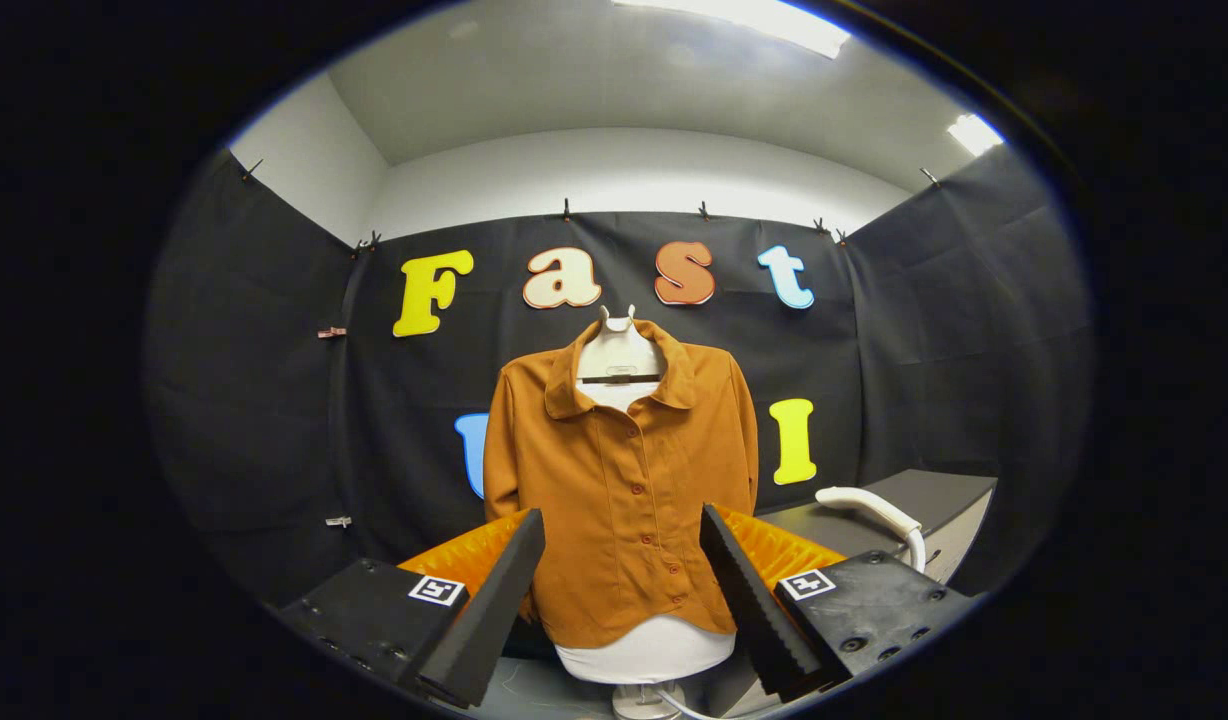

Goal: Iron the clothes twice with a garment steamer, once on the left side and once on the right side.

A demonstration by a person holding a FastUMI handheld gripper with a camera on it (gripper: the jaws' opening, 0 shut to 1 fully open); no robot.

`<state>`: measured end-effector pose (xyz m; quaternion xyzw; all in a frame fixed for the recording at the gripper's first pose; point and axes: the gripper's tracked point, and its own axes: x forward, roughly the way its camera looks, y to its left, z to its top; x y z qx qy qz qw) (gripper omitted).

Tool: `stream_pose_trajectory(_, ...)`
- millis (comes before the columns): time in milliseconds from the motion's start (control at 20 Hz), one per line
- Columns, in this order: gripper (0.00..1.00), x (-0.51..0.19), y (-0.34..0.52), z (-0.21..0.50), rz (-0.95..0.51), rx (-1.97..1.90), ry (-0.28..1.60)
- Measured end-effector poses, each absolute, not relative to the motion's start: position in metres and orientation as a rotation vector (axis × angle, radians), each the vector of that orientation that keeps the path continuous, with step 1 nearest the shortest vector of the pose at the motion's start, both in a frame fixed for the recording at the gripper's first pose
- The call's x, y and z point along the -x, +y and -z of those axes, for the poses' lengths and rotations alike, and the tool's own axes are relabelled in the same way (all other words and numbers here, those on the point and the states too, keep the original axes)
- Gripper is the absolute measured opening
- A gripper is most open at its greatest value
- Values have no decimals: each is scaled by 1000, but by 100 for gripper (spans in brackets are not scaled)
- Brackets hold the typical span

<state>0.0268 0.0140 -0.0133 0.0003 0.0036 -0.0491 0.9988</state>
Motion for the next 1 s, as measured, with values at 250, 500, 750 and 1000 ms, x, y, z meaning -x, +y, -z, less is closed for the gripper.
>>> stream_pose_trajectory(250, 98, -35, 4, 27, 138, 8, 42)
stream_pose_trajectory(500, 98, -57, -18, 32, 140, -12, 44)
stream_pose_trajectory(750, 98, -96, -63, 32, 137, -20, 39)
stream_pose_trajectory(1000, 98, -135, -127, 34, 152, -27, 57)
